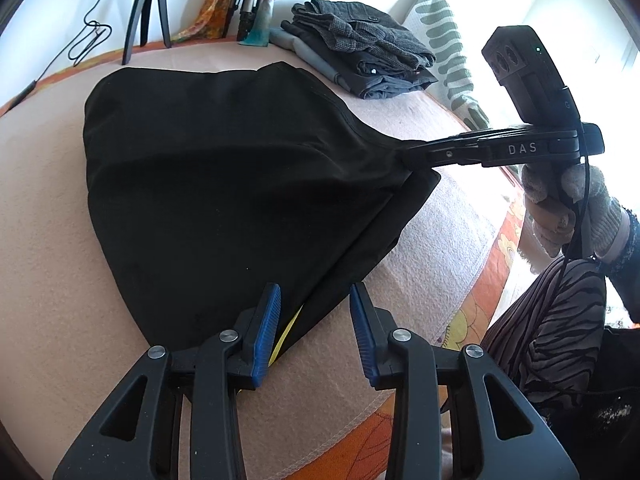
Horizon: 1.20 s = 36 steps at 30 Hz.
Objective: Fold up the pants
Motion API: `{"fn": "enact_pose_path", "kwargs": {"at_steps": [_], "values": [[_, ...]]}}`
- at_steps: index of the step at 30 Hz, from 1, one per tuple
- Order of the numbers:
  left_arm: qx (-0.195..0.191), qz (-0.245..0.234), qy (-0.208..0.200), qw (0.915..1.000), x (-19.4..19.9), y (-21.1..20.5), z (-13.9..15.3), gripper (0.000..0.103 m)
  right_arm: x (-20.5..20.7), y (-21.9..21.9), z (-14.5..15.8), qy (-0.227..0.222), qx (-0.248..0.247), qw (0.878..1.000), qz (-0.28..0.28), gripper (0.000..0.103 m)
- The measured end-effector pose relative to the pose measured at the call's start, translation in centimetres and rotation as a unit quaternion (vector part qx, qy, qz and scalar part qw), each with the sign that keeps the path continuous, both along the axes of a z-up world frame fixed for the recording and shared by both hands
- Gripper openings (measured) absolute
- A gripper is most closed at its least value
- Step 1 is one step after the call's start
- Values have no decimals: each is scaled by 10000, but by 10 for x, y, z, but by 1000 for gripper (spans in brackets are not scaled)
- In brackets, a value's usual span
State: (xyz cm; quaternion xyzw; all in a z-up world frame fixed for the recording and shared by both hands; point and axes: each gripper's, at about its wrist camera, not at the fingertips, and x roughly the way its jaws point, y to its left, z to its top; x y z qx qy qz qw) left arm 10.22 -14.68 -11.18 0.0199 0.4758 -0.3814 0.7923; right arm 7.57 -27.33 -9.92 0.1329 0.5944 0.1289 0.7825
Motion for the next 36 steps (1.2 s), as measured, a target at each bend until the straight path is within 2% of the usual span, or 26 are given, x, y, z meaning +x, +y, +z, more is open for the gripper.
{"fn": "enact_pose_path", "kwargs": {"at_steps": [1,6,8,10,11,12,14,17,21,23,26,27,29,31,32,33,34,36], "values": [[-10,-11,16,10000,1,1,0,34,0,-2,-1,24,104,9999,-62,5],[-101,-124,85,9998,-2,4,-1,34,-8,-22,12,-128,529,9977,-404,1],[-79,-220,56,9997,-5,5,-1,34,-11,-17,11,-38,338,9993,-145,2],[-72,-285,87,9995,-5,5,-1,34,-10,-11,3,305,10,9995,105,15],[-82,-315,137,9994,-6,6,-1,34,-9,-13,4,304,-133,9994,63,22],[-84,-348,182,9992,-7,7,0,34,-8,-16,9,192,-193,9996,-18,34],[-68,-362,230,9991,-10,9,4,34,-4,-23,22,-151,-153,9996,-177,35],[-231,-214,54,9995,-10,19,21,34,9,-20,40,-745,-120,9970,-178,35],[-447,417,-115,9981,11,41,41,34,38,1,40,-1059,40,9943,141,35],[-388,797,-176,9959,24,53,45,36,56,14,34,-1143,171,9927,348,35],[-472,1099,-163,9927,41,65,44,36,82,28,14,-1009,365,9924,598,36],[-540,1132,-97,9921,46,67,41,36,89,33,5,-939,318,9927,684,37],[-458,1130,47,9925,55,64,32,36,100,40,-13,-812,-100,9942,704,37],[-339,1059,156,9937,58,60,22,36,108,32,-32,-561,-295,9971,419,37],[-247,1006,190,9944,57,59,18,36,110,24,-40,-419,-231,9986,227,36],[-154,981,191,9949,56,58,15,36,110,16,-45,-351,-84,9993,73,31],[-100,981,182,9950,55,58,12,36,108,10,-45,-337,60,9994,-36,28],[-97,1094,222,9937,55,65,10,36,104,4,-41,-363,50,9993,-114,28]]}}
